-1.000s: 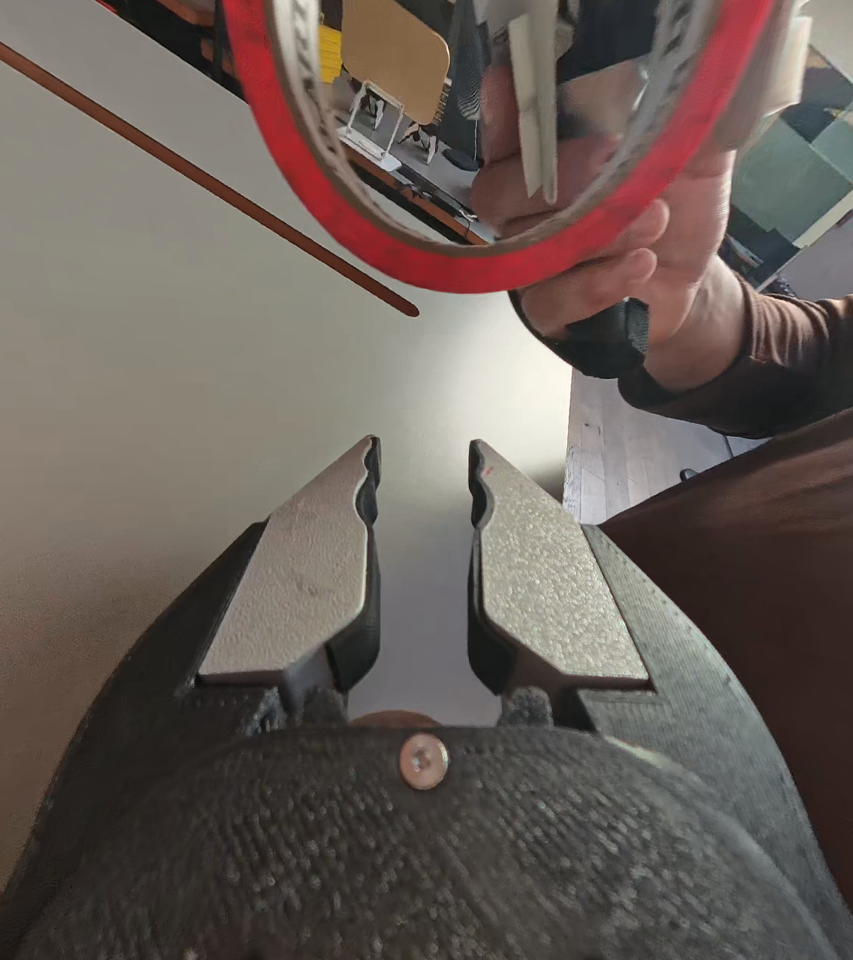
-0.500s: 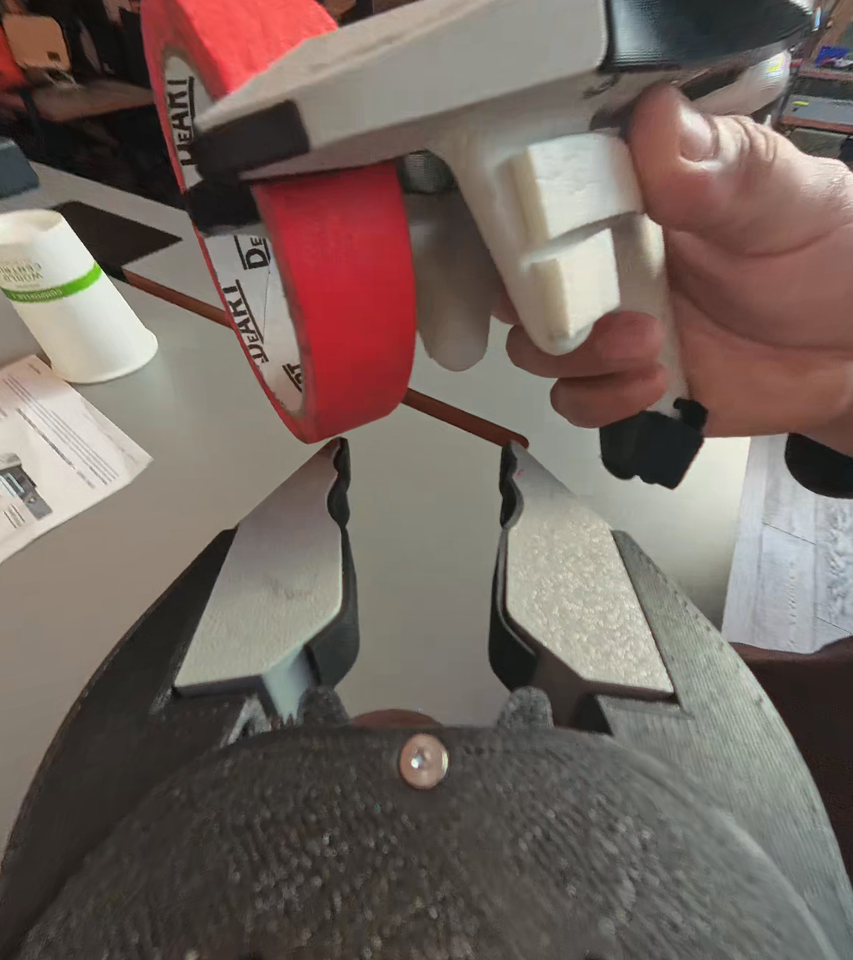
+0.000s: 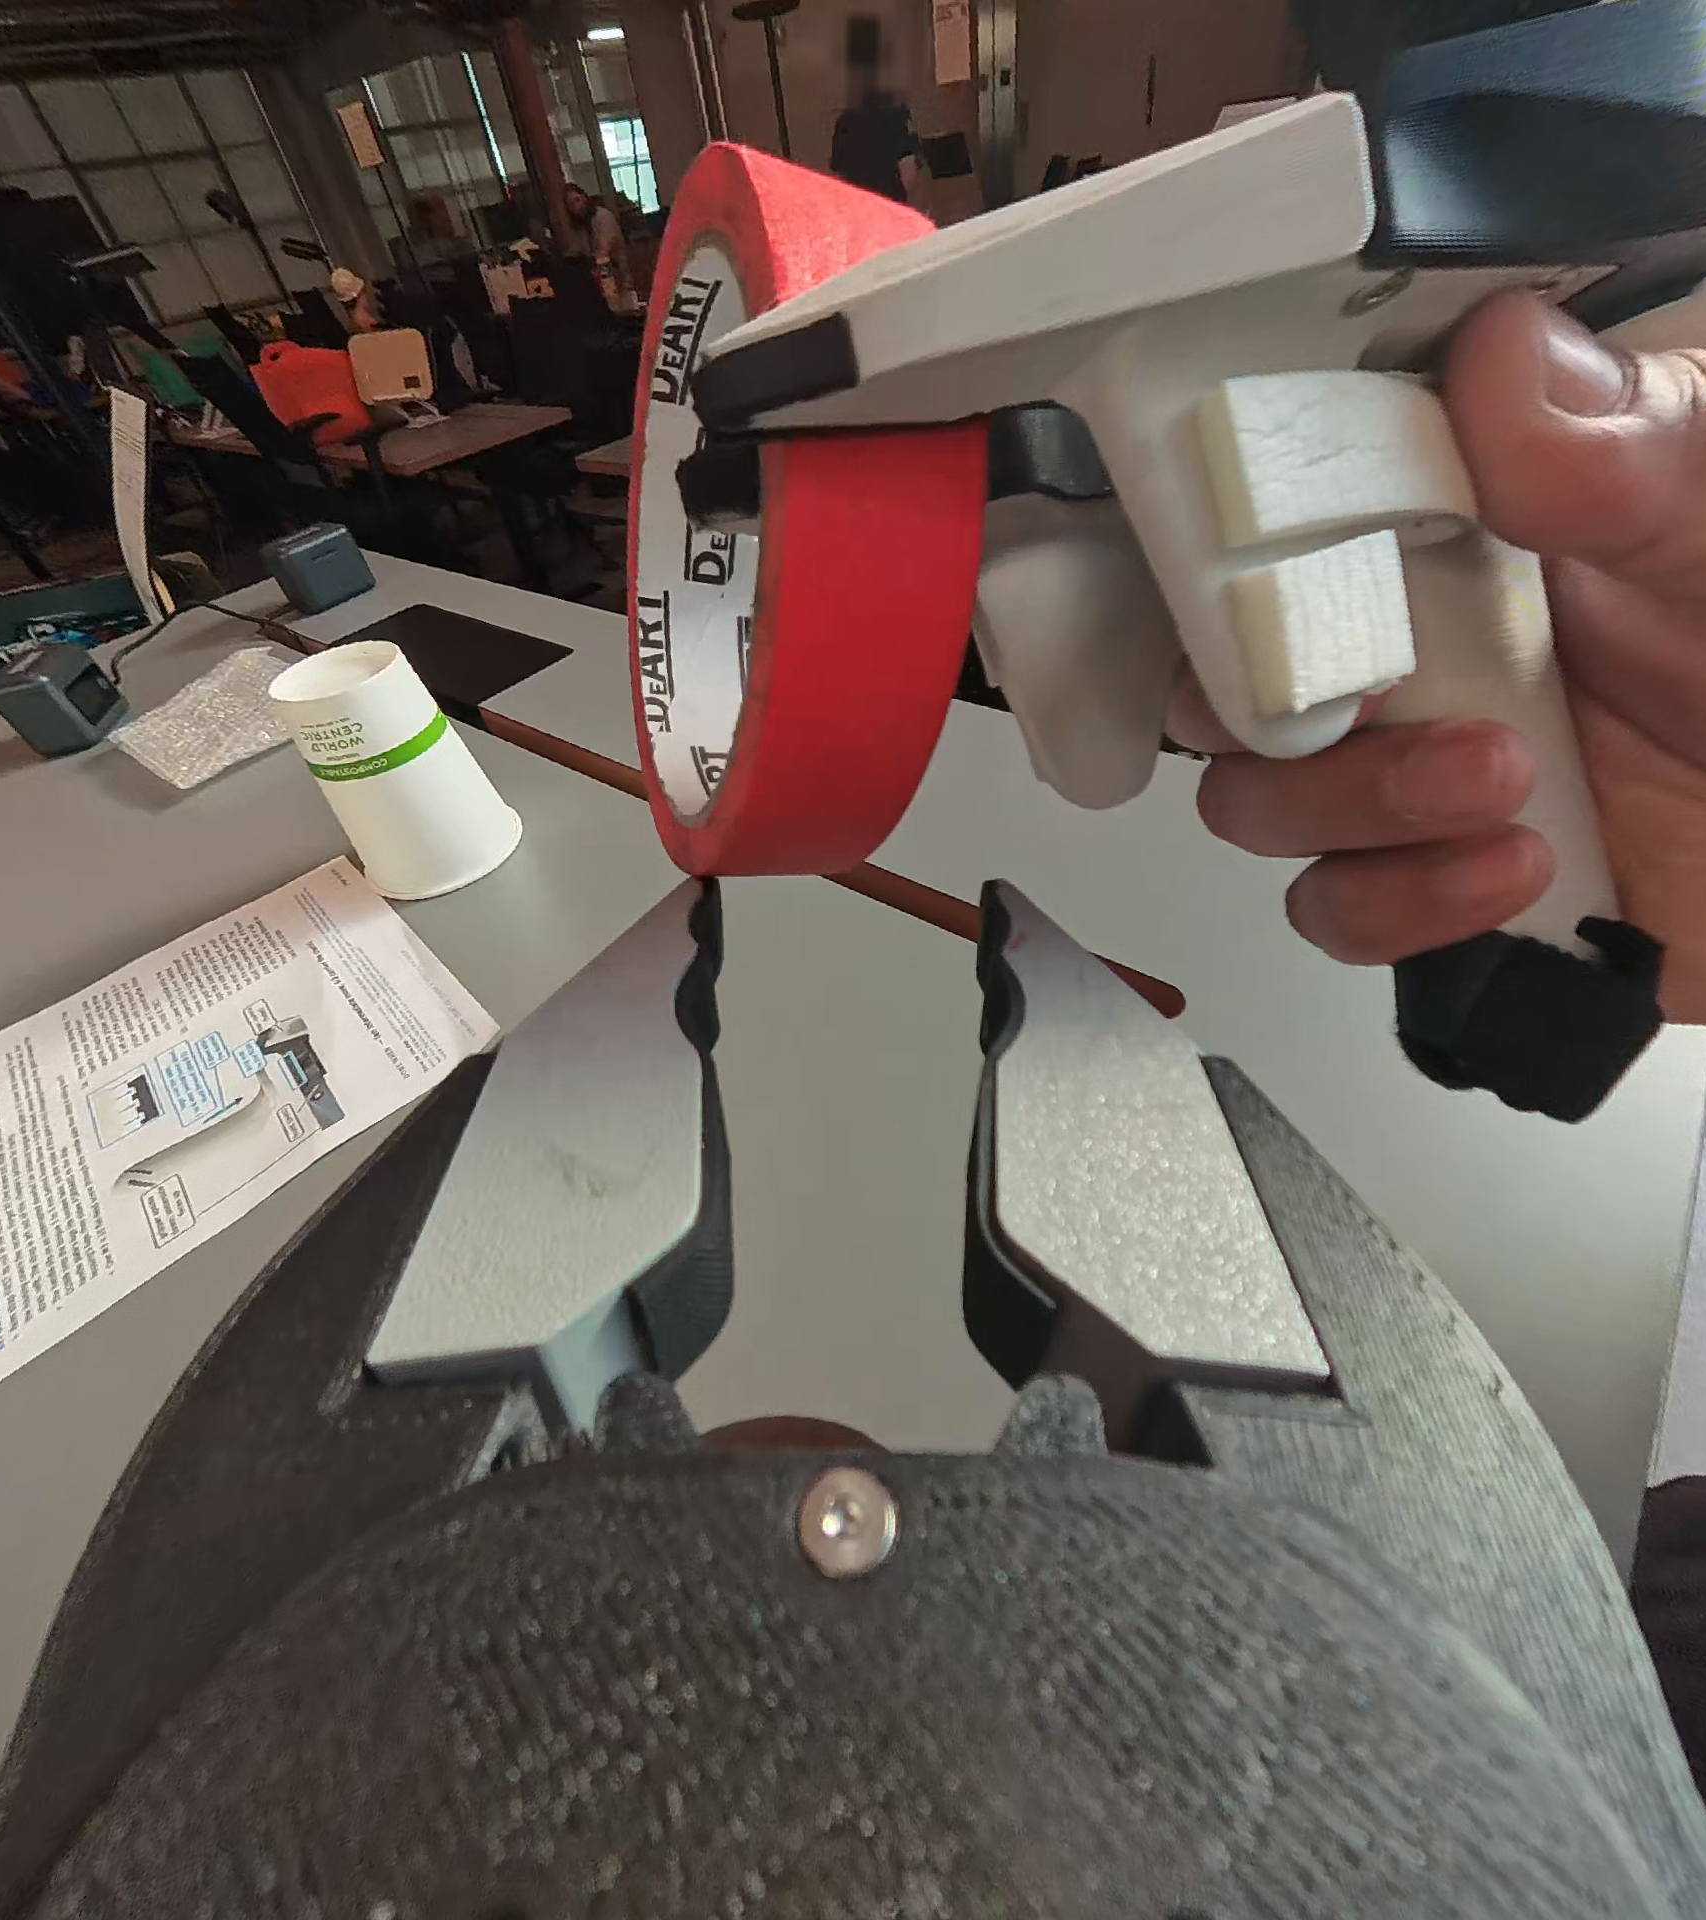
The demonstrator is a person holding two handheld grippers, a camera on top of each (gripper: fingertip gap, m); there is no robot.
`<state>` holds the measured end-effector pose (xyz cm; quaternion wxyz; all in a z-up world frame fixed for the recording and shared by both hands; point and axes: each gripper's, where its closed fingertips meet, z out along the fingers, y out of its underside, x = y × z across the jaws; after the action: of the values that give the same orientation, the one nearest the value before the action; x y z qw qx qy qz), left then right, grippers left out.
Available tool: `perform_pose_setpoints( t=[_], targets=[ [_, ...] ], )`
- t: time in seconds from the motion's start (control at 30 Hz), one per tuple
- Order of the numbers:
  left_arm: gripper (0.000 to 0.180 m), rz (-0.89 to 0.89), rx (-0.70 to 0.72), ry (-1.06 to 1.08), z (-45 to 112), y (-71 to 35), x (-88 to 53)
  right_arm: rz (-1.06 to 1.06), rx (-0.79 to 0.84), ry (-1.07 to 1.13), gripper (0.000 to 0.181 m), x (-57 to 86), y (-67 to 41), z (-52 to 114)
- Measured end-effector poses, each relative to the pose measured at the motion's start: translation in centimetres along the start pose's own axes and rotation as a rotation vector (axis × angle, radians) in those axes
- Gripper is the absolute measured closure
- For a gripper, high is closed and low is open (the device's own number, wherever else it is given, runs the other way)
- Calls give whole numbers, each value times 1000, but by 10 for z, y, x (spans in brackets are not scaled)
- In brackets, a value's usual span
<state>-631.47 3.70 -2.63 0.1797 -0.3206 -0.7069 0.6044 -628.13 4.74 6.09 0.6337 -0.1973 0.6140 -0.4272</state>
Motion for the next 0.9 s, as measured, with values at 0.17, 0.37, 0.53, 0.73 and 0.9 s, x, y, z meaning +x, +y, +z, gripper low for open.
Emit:
perform_pose_setpoints(
  t=[0.17,0.37,0.53,0.73,0.9],
  targets=[
    [118,-34,71,-143,-11,-4,-19,-5,0,3,173,-3,5,4],
    [131,-16,72,-105,-11,-4,-12,4,-42,10,172,0,16,10],
    [151,40,63,-74,-10,-9,-16,-78,-116,57,166,2,19,12],
    [153,-34,59,-26,-23,-34,-57,-441,-353,376,130,42,15,-33],
    [153,-424,142,252,-14,-59,-57,-702,-589,654,112,90,34,-65]
  ],
)
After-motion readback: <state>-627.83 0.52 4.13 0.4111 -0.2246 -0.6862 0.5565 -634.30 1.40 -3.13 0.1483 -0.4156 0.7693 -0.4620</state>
